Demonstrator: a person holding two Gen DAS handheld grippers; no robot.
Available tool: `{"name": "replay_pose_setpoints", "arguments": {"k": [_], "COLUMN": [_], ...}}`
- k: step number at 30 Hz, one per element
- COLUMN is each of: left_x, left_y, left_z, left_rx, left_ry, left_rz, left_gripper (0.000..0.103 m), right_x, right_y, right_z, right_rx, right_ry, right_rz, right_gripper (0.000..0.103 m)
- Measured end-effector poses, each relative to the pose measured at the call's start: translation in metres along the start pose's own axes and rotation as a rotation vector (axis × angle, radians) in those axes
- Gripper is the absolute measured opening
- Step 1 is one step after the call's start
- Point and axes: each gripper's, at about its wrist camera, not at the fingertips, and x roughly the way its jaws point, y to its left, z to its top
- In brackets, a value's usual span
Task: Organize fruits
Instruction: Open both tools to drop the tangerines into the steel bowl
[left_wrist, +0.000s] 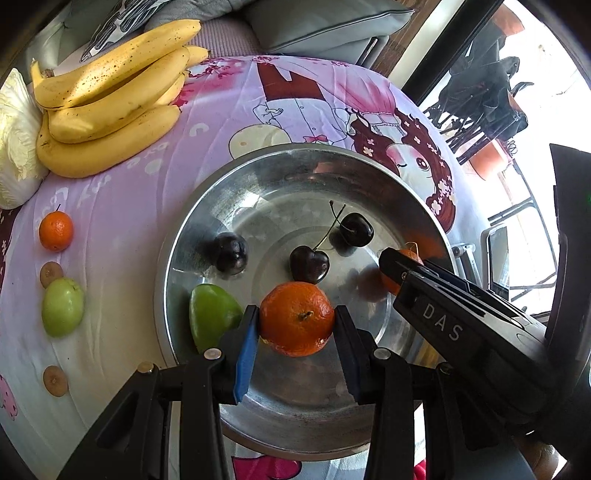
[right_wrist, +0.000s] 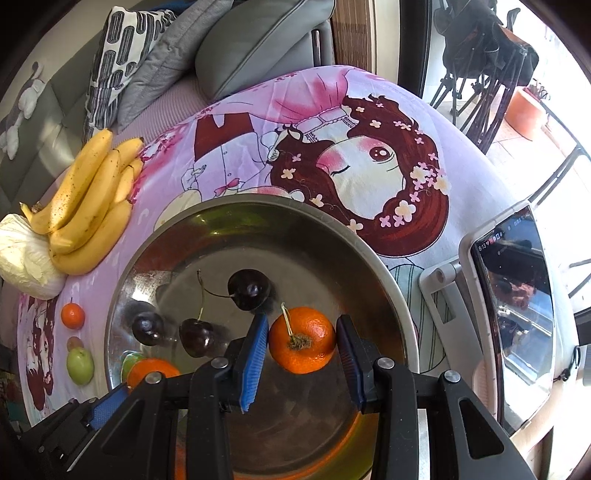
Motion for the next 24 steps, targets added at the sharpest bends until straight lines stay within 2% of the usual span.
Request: {"name": "replay_pose_setpoints", "arguments": {"k": [14, 17, 21, 24], "left_x": [0.001, 0.001, -0.002, -0.005], "left_y": [-0.001, -0.001, -0.001, -0.001], "left_z": [-0.001, 0.000, -0.001, 0.000], "left_rx": [0.003, 0.000, 0.003, 0.002], "left_ry": [0.006, 0.008, 0.005, -0.002], "left_rz": [0.008, 0.004, 0.009, 0.006], "left_gripper": [0.042, 0.042, 0.043, 0.043], "right_x": [0.003, 0.001, -0.003, -0.009], "right_y": [0.002, 0.002, 0.002, 0.002], "right_z": [0.000, 0.001, 0.002, 0.003], "right_rx": [-0.008, -0.006, -0.006, 0.003], "right_ry": [0.010, 0.002, -0.017, -0.042], "right_rz": [-0.029, -0.028, -0.020, -0.005], "right_gripper": [0.042, 0.045, 0.058, 0.059]}}
